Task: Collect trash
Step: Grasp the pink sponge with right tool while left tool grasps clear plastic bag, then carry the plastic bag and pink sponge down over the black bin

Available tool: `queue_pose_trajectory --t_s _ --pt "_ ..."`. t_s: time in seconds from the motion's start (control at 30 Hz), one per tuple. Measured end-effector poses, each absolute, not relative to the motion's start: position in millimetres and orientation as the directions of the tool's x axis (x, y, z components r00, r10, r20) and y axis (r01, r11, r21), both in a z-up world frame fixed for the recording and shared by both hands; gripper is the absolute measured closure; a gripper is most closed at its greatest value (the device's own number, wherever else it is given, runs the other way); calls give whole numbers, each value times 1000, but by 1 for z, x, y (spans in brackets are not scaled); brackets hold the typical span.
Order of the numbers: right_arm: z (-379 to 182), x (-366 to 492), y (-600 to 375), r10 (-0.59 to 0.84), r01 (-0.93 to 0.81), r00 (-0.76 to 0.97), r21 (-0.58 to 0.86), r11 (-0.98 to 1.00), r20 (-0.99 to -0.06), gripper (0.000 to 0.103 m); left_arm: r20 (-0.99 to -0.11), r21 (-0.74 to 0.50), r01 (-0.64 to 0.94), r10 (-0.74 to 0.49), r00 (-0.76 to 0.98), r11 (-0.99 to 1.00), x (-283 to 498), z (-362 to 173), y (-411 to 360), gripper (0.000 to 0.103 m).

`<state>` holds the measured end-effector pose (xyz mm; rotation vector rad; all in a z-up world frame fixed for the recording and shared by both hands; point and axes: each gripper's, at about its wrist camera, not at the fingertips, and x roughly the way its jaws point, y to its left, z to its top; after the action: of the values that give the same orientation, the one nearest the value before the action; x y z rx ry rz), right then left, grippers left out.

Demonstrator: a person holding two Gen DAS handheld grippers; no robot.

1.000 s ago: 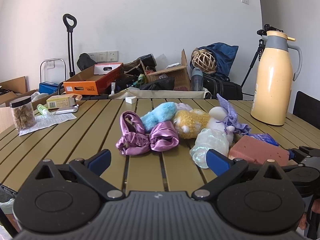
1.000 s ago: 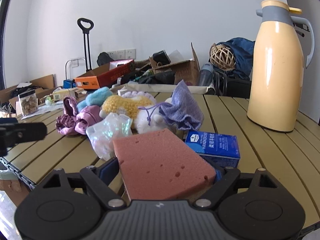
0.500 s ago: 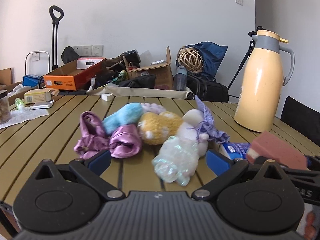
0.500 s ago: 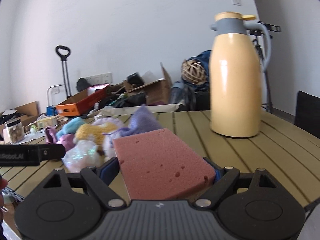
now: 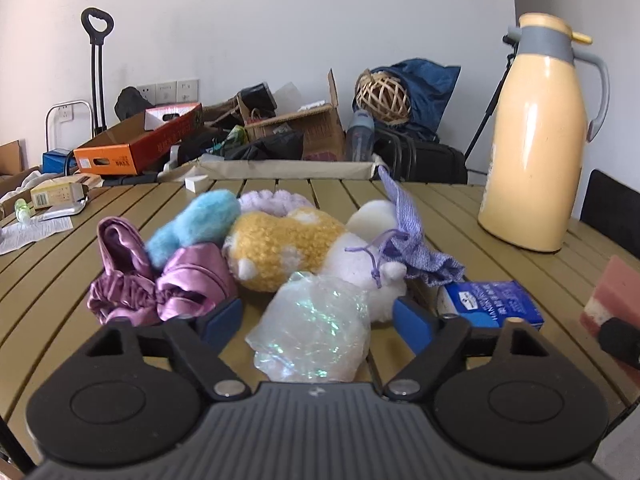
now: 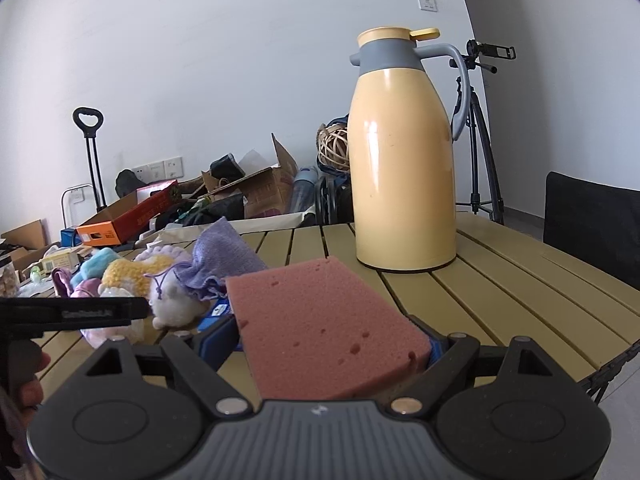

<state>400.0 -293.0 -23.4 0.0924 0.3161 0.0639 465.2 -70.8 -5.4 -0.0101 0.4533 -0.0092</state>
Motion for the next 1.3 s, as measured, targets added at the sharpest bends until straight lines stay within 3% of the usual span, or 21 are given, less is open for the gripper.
queue_pose_trajectory --t_s 0.13,0.2,0.3,0.73,1.3 --pt "-24 400 -294 77 -49 946 98 994 -314 16 -453 -3 -11 9 892 1000 471 -11 -75 32" --pt "-23 398 -294 76 -48 946 96 994 -314 16 -465 -8 -20 14 885 1000 473 -13 -75 47" --pt "-23 396 -296 77 -49 946 98 994 -314 16 -465 -13 -24 15 885 1000 473 -15 -74 56" --pt "-20 390 -293 99 -70 949 107 992 -299 16 -412 4 -22 22 911 1000 451 -1 -70 58" --pt "-12 344 -268 209 -191 944 93 977 -255 16 -323 27 -41 48 945 999 366 35 -43 58"
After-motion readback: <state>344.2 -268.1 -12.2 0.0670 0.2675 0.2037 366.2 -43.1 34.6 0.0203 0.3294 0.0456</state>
